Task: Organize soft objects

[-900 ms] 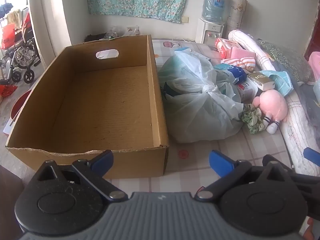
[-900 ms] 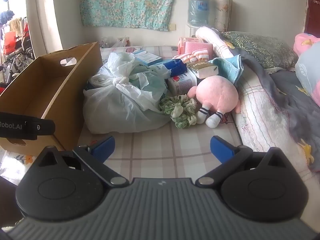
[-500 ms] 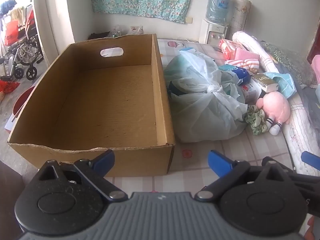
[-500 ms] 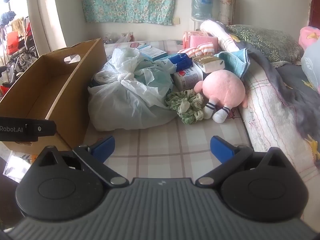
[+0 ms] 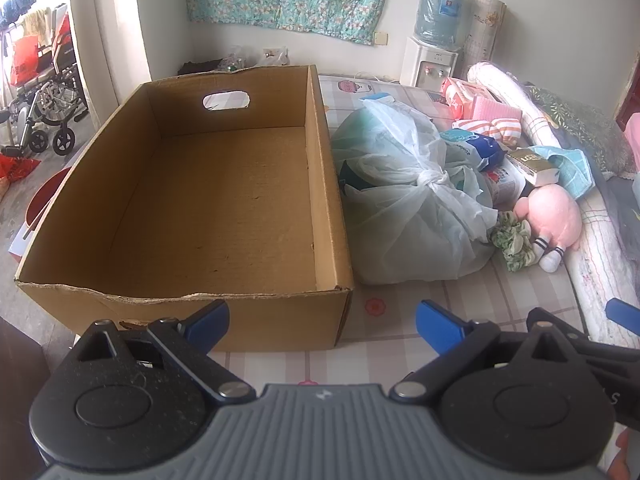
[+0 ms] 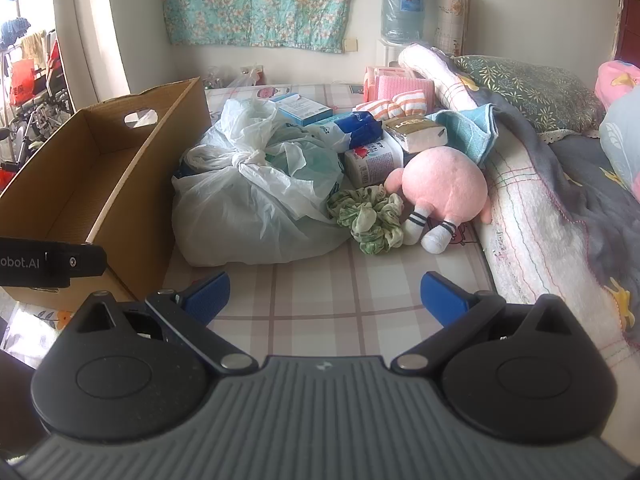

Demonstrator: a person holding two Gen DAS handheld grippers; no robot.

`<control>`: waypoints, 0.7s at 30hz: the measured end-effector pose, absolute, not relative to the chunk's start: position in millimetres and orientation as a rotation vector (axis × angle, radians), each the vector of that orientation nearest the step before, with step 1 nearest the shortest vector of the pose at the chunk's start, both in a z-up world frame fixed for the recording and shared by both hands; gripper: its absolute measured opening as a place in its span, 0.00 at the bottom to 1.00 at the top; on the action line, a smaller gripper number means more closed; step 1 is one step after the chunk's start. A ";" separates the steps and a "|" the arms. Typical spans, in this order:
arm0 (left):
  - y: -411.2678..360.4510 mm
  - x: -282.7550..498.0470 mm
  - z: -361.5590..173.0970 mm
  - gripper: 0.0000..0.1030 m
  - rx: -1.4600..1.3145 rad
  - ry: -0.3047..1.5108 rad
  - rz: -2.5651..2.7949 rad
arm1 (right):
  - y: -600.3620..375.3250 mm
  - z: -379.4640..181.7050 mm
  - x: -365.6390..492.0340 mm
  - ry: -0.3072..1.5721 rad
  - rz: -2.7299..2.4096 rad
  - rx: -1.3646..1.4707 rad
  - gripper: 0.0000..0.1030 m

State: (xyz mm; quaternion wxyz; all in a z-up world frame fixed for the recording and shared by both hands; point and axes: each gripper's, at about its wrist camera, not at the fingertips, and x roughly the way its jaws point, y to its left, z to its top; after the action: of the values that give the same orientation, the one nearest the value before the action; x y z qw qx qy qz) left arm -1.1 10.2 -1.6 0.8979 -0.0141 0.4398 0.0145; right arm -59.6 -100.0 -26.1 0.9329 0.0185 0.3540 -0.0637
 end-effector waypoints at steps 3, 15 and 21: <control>10.0 0.6 -2.7 0.97 -0.030 0.917 0.032 | -100.1 -26.8 -58.3 0.726 -0.131 0.037 0.99; 10.5 3.0 -6.9 0.97 -0.031 0.925 0.034 | -99.6 -26.7 -55.0 0.726 -0.130 0.030 0.99; 11.2 4.7 -7.5 0.97 -0.033 0.931 0.034 | -98.5 -26.5 -53.1 0.727 -0.129 0.024 0.99</control>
State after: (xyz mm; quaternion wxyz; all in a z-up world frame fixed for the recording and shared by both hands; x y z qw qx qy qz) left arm 4.7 11.2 -7.5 0.8934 -0.0161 0.4488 0.0163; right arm -53.1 -98.5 -26.5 0.9326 0.0118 0.3553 -0.0630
